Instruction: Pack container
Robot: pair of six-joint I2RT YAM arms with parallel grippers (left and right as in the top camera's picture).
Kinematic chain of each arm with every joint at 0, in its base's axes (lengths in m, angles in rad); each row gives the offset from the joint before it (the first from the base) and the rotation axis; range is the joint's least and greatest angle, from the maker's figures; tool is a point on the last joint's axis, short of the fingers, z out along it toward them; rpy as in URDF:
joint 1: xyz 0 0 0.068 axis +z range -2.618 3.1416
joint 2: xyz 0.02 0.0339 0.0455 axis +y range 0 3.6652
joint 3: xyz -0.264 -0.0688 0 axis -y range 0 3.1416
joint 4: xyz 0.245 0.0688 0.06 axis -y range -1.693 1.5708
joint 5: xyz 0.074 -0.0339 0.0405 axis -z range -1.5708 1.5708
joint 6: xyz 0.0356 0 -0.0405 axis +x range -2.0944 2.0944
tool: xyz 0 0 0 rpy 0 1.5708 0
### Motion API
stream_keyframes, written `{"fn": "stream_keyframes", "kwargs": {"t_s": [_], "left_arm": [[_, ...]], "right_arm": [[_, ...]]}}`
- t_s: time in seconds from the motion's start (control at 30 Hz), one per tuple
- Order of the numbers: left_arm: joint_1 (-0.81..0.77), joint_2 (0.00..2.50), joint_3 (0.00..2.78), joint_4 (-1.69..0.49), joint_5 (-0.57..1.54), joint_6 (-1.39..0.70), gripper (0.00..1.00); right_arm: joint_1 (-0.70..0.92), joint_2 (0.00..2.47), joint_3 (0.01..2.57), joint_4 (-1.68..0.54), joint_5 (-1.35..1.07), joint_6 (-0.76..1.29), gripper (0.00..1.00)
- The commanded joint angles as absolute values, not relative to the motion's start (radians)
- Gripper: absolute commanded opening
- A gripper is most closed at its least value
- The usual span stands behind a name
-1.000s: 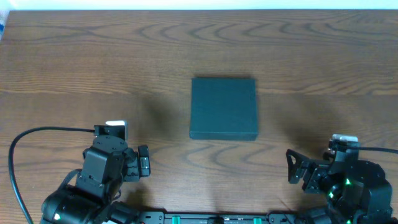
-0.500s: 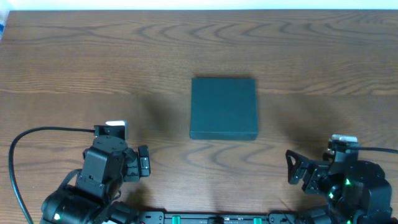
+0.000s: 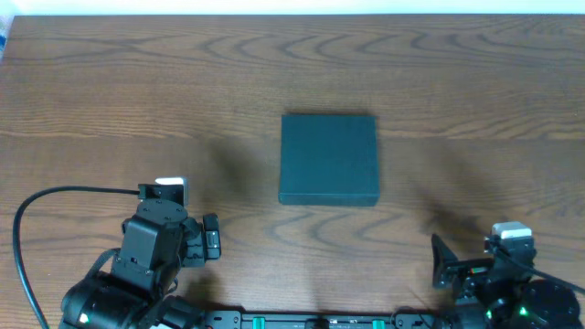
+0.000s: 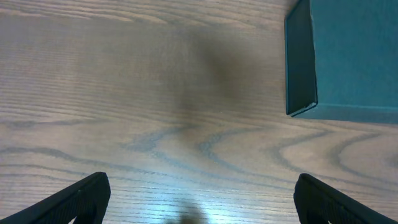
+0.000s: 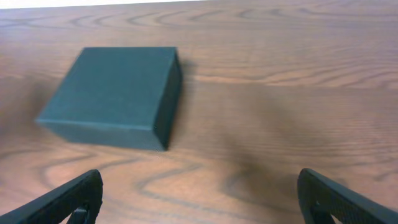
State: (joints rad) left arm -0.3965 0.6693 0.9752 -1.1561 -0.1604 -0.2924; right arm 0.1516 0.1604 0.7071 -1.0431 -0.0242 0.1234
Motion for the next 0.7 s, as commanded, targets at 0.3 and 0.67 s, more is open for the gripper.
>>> {"fn": "stream_keyframes", "kwargs": {"t_s": [0.3,0.67], "left_arm": [[-0.401,0.667,0.969,-1.159,-0.157,-0.303,0.96],[-0.4,0.667,0.969,-1.159,-0.157,-0.303,0.95]], "right_arm": [[0.103,0.012,0.435,-1.021,-0.035,0.068,0.99],[0.103,0.006,0.36,-1.069,-0.031,0.021,0.99]]}}
